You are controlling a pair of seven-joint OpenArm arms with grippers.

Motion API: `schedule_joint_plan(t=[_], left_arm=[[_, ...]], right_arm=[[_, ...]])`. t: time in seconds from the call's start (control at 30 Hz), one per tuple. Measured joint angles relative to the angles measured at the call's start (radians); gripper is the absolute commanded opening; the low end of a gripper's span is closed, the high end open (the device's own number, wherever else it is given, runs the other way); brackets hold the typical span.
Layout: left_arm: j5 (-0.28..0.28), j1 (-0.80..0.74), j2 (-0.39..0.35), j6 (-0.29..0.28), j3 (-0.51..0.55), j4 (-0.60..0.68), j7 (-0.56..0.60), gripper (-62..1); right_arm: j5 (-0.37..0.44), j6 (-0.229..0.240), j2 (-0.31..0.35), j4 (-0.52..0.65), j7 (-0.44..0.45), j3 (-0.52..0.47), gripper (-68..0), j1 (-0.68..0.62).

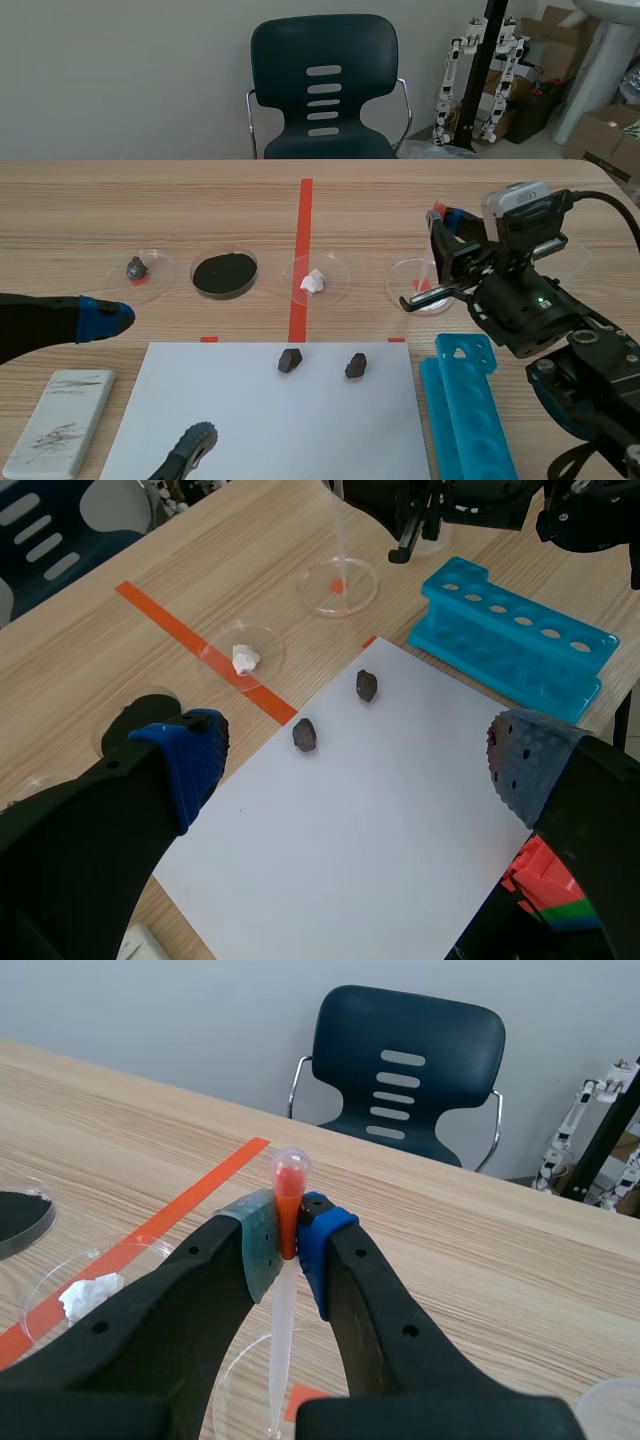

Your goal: Draw acid from the petri dish

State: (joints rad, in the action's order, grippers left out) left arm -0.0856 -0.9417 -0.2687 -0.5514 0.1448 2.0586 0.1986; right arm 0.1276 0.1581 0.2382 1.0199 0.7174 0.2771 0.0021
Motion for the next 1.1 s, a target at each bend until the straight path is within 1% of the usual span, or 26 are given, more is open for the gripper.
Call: schedule_joint_plan(t=[0.37,1.1], left_arm=[[0.0,0.0,0.0,0.0,0.0,0.0,0.0,-6.7],[0.0,0.0,0.0,0.0,0.0,0.0,0.0,-6.7]], right_arm=[[0.0,0.0,0.0,0.0,-0.026,0.0,-62.4,0.0],[0.0,0.0,0.0,0.0,-0.019,0.0,-62.4,0.0]])
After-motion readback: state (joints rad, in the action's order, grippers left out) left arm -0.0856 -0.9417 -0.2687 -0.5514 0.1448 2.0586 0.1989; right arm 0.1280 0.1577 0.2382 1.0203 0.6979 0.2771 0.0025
